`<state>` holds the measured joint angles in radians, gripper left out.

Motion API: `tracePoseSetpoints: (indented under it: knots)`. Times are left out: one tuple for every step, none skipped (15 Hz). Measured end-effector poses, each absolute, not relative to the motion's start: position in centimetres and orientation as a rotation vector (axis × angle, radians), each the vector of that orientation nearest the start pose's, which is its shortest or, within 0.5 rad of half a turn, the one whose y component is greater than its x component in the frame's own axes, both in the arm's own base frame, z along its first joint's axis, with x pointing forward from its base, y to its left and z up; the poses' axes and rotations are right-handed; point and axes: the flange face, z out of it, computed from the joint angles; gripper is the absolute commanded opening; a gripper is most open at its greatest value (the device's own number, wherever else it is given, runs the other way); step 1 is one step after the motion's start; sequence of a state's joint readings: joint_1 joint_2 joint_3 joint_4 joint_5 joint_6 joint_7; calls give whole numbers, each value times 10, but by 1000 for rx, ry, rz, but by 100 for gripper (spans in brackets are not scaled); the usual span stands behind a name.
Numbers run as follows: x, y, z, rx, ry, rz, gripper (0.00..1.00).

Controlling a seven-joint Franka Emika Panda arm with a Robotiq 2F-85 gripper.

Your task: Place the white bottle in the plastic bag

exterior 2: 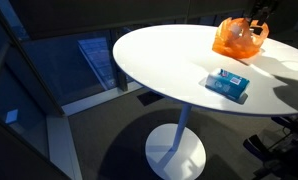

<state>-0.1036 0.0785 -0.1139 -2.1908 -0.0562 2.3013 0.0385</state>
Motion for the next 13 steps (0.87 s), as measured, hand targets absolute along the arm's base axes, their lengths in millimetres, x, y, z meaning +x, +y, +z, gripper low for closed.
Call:
tracePoseSetpoints:
  knots:
    - [532,-117,362,-3178,327,-65,100]
    - [531,-114,373,-3179,304,-89,100]
    - [529,-111,384,-3180,279,-106,100]
    - [527,-106,397,-3181,252,-121,100]
    - [523,-101,409,-3181,231,-124,100]
    - [518,-96,421,-3181,211,-116,100]
    - [513,-91,432,-3180,197,-105,100]
    - [507,-86,442,-3179,185,-88,100]
    - [501,-81,451,-3178,173,-67,100]
    - [496,-78,459,-3178,163,-48,100]
    - [491,-75,465,-3177,153,-24,100]
    - [486,-73,469,-3176,144,-5,100]
    - [483,-72,473,-3176,140,3,100]
